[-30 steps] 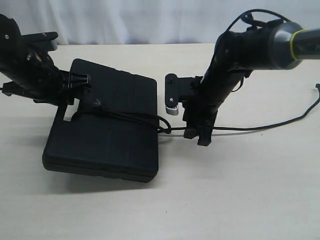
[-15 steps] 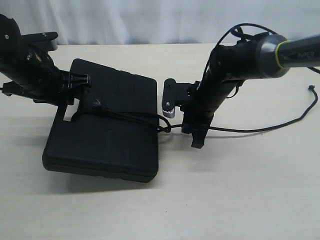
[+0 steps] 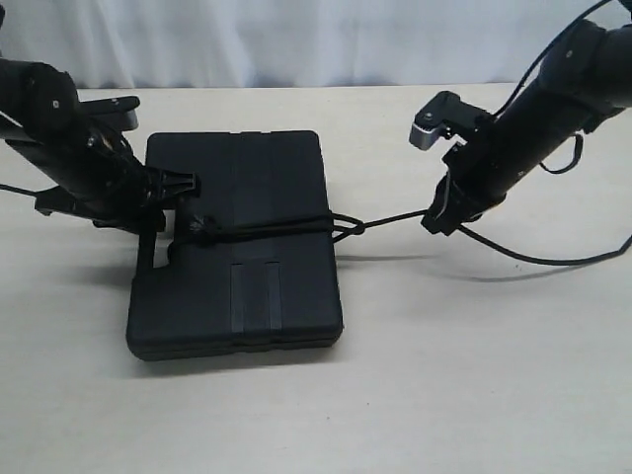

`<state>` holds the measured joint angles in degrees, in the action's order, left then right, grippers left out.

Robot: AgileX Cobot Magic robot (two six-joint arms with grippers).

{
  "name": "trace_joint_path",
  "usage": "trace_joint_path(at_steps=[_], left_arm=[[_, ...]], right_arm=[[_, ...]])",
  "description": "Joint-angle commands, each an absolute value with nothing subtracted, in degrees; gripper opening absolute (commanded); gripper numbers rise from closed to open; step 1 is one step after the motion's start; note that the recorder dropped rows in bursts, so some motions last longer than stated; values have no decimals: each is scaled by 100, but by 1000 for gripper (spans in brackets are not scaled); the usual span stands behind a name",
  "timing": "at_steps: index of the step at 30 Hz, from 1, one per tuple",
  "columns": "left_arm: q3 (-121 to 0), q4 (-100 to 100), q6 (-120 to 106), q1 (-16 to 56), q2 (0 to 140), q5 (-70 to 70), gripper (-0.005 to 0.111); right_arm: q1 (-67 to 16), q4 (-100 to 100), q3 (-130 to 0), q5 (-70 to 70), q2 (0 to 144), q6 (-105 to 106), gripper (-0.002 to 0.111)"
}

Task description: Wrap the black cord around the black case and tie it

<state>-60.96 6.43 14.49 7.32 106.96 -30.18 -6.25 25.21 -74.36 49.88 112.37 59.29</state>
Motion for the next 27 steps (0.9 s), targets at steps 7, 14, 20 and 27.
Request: trace_joint_path(at_steps=[7, 14, 20, 27], left_arm=[[-6140, 553, 1394, 637, 11237, -2295, 0], [-6140, 1126, 1330, 671, 11331, -1838, 0], [-6140, 1115, 1177, 671, 11444, -1845, 0], [-6140, 1115, 901, 671, 11348, -1946, 31]], right_arm=[[-246, 1710, -6928, 3871, 11330, 4392, 4], [-246, 1685, -6928, 3635, 11675, 3347, 4], [-246, 1685, -6928, 3494, 11896, 2916, 4], [-256, 1711, -7128, 3942, 11892, 2811, 49]])
